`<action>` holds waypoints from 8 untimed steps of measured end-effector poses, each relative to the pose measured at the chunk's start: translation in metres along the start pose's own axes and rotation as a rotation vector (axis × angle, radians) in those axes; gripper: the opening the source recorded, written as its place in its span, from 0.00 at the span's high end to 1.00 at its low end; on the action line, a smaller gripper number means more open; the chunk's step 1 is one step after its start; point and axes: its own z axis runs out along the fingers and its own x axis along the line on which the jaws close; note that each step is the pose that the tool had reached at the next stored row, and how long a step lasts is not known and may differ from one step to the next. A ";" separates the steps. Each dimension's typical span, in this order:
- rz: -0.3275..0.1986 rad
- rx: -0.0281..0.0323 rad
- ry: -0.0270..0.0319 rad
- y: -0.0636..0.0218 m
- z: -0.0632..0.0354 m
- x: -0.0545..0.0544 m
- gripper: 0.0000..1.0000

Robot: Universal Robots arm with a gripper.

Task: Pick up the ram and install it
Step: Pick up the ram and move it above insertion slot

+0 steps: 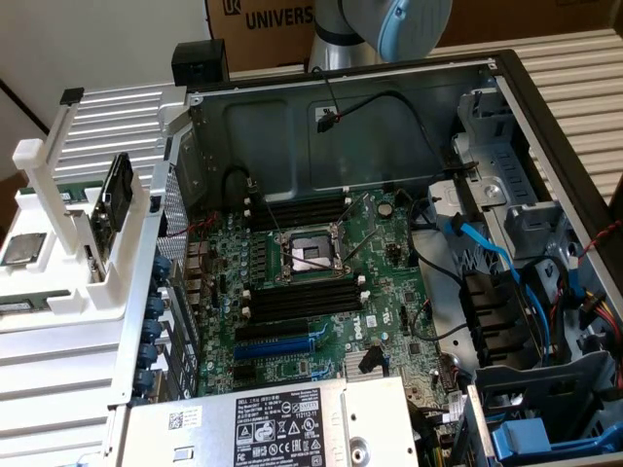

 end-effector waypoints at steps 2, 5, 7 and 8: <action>-0.002 0.0056 -0.0009 0.0003 0.0021 0.000 0.90; -0.007 0.0158 -0.0024 0.0006 0.0087 0.000 0.90; -0.014 0.0230 -0.0038 0.0008 0.0227 0.001 0.90; -0.015 0.0235 -0.0039 0.0009 0.0245 0.001 0.90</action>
